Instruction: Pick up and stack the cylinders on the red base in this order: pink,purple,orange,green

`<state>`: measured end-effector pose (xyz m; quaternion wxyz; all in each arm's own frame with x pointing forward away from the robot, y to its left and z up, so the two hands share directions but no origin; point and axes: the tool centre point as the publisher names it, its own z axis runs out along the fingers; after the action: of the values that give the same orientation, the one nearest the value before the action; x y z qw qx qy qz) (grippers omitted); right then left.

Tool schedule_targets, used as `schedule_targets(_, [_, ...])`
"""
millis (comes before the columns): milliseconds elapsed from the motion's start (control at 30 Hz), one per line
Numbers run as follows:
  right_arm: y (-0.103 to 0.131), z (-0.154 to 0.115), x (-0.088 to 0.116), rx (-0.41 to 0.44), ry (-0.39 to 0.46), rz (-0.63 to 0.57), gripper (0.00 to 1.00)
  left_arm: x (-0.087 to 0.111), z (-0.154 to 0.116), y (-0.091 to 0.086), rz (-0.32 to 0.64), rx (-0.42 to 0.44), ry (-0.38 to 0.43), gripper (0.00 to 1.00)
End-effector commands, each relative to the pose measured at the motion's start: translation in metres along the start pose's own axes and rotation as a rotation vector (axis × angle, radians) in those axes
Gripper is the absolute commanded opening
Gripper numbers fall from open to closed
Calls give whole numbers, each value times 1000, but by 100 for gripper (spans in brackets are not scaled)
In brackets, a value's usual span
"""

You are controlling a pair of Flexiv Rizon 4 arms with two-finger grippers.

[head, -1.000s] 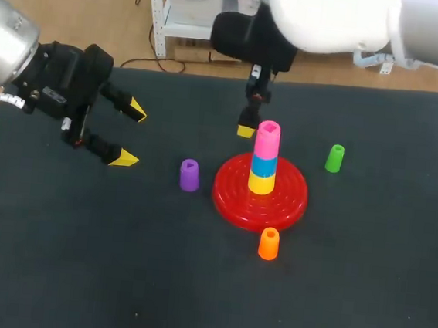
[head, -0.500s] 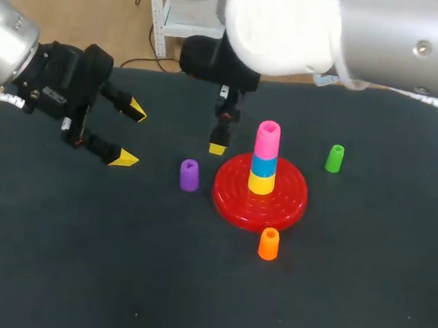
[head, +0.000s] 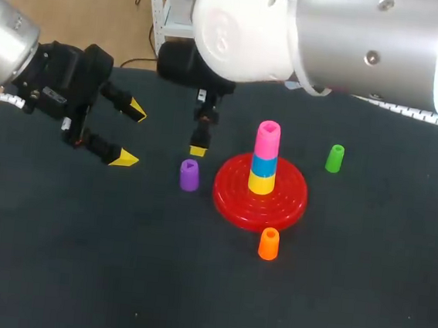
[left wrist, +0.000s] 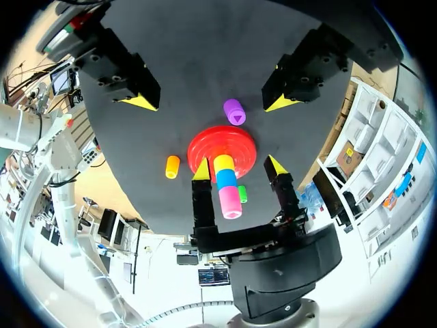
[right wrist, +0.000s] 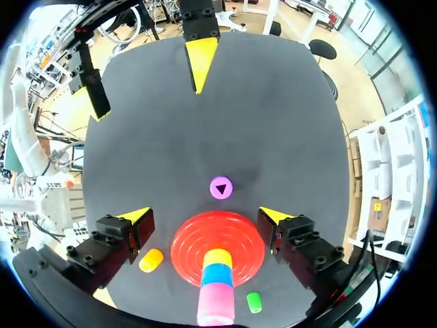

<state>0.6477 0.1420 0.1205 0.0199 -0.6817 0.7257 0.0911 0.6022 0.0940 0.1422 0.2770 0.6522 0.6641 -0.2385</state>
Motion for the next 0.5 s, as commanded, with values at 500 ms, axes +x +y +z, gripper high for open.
schedule_targets(500, [-1,3,4,-10,8,2,100,0,1,0,0,-1,1,100])
